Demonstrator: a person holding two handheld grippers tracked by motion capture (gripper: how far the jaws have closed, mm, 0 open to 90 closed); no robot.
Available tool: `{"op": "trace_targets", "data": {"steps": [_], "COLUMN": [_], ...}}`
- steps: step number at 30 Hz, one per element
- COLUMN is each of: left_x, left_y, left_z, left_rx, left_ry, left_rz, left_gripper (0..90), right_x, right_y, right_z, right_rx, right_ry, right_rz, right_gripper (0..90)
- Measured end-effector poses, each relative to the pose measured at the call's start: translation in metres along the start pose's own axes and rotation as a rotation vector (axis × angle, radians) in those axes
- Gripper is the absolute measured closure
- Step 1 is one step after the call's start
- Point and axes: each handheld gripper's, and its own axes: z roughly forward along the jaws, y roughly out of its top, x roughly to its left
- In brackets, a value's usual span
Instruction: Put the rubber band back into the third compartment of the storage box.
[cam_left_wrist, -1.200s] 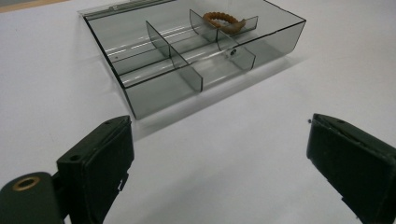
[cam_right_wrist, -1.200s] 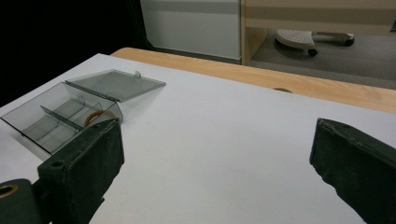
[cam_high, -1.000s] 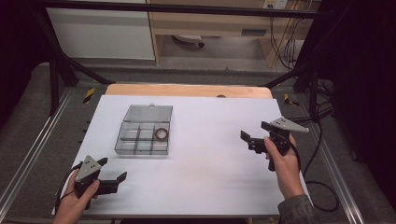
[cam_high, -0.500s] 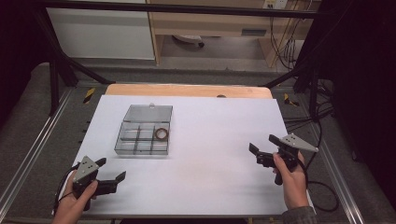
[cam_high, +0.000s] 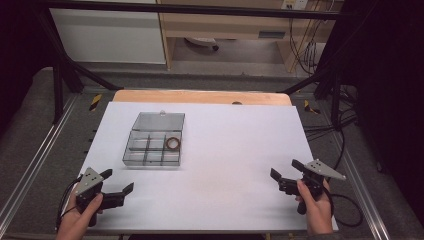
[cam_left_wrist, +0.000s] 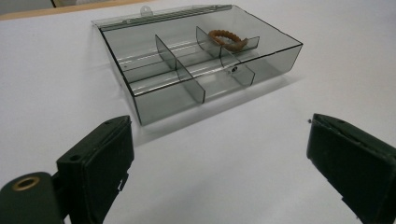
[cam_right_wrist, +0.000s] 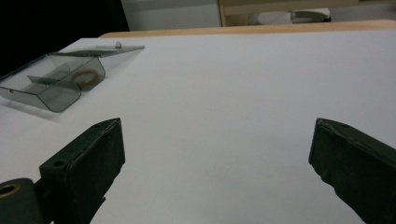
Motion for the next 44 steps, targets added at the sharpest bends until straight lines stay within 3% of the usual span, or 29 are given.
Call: {"op": "trace_targets", "data": {"steps": [6,15,23,29,37,44], "left_x": [0.001,0.000,0.000,0.000,0.001,0.001], "left_y": [0.000,0.001,0.001,0.000,0.000,0.000], "left_z": [0.000,0.000,0.000,0.001,0.002,0.002], "left_rx": [-0.003,-0.004,0.000,0.004,0.009,0.008], "left_ry": [-0.003,-0.006,-0.007,-0.008,-0.008,-0.008], "left_rz": [0.001,0.002,-0.001,-0.004,-0.004,-0.005], "left_gripper": [7.4,7.4,7.5,7.4,7.5,7.4], "right_x": [0.004,0.010,0.016,0.015,0.017,0.022], "right_y": [-0.011,-0.017,-0.020,-0.021,-0.021,-0.021], "right_z": [0.002,0.014,0.027,0.033,0.052,0.067], "right_rx": [0.033,0.077,0.123,0.120,0.102,0.109], "right_ry": [0.002,0.044,0.059,0.044,0.020,0.045], "right_rz": [-0.013,-0.019,-0.052,-0.075,-0.161,-0.158], "right_gripper": [3.8,4.8,4.6,4.3,4.4,4.5]}}
